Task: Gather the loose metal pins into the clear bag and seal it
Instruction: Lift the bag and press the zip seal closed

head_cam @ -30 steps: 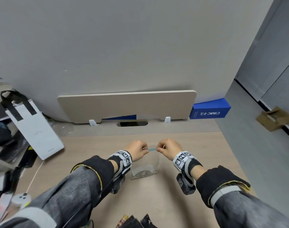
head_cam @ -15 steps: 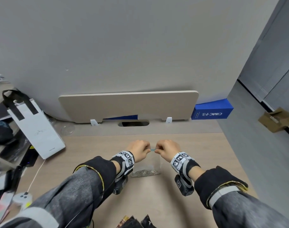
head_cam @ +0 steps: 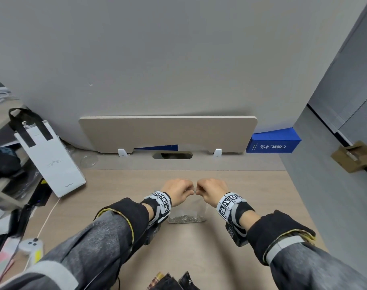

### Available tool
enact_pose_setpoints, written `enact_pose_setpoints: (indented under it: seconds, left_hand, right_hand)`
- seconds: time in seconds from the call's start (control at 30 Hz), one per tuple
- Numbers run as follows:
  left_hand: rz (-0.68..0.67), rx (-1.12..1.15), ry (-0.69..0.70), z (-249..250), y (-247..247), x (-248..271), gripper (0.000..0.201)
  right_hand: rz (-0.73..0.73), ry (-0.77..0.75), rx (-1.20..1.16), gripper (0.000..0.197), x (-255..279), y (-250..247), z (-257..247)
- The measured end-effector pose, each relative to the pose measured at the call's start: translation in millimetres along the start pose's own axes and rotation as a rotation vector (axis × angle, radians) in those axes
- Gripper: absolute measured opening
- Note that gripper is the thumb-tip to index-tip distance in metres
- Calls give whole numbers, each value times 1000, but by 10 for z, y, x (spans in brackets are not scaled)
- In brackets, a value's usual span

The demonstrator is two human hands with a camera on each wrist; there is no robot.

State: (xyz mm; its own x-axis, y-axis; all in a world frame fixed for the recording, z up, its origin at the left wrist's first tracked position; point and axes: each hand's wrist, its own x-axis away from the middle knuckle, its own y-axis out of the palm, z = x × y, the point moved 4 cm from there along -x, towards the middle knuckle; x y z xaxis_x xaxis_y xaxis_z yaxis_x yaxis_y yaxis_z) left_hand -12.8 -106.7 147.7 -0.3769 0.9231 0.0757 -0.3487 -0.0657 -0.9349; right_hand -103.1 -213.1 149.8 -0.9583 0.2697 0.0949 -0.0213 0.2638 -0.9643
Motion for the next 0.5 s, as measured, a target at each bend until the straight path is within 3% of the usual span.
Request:
enact_pose_setpoints:
  seconds: [0.5]
  left_hand:
    - [77,-83,-111,-467,-209,113,24]
  right_hand:
    - [67,50,-23,17,69,-90,139]
